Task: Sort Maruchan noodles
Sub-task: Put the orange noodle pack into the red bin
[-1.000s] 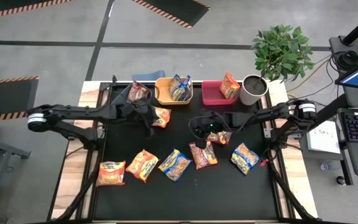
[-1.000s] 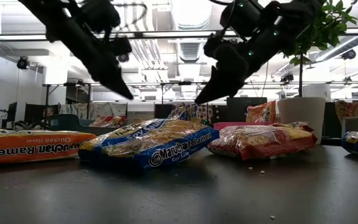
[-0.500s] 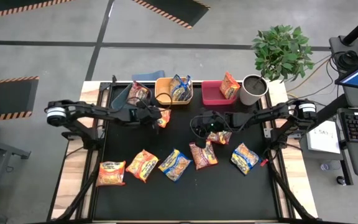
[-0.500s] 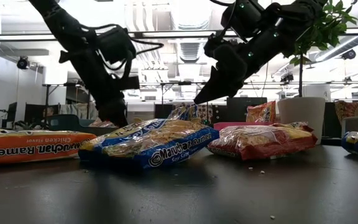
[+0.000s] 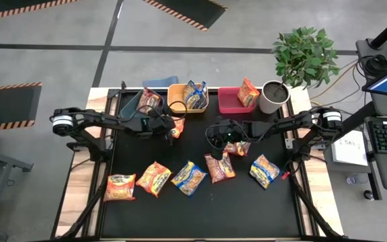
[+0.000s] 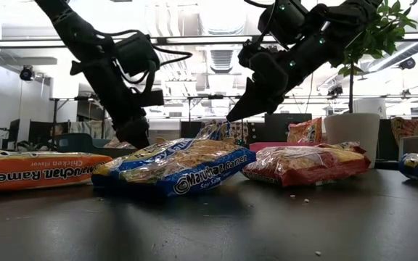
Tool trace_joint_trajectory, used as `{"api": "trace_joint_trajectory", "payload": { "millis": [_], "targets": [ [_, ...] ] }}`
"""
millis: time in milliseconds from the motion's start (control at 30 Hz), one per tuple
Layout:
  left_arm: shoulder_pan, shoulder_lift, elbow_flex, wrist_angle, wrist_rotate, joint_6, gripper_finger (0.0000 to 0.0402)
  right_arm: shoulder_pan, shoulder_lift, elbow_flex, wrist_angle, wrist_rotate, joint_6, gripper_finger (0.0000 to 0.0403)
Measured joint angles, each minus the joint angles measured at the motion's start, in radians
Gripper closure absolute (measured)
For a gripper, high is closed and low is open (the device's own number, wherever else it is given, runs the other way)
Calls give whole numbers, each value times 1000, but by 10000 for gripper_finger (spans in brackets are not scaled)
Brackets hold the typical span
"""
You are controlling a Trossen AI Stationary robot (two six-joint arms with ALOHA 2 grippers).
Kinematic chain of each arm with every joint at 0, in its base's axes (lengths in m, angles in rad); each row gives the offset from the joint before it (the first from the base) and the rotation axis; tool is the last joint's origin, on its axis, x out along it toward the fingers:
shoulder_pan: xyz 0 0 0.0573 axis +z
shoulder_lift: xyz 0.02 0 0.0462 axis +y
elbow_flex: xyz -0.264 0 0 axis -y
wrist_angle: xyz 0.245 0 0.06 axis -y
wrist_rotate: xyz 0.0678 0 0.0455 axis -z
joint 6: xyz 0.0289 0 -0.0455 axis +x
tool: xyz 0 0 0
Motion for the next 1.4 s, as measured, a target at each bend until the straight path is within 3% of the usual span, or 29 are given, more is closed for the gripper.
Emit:
{"api": "trace_joint_trajectory", "payload": {
  "millis": [233,433,667,900,1100,1267,1400],
  "targets": [
    [0,0,0,8,31,-5,402,0,0,0,1,0,-2,394],
    [-16,-1,-1,85,202,-15,402,0,1,0,4,0,-2,394],
    [-93,-8,17,208,324,37,402,0,1,0,11,1,17,394],
    [-112,-85,24,75,322,120,402,-22,1,0,3,-2,122,394],
    [-111,-173,11,-118,244,124,402,-50,1,0,3,-1,249,394],
    [-111,-194,-19,-131,235,106,402,-69,1,0,4,0,322,391],
    [-111,-188,-64,-82,229,96,402,-90,1,0,3,-3,444,367]
  ]
}}
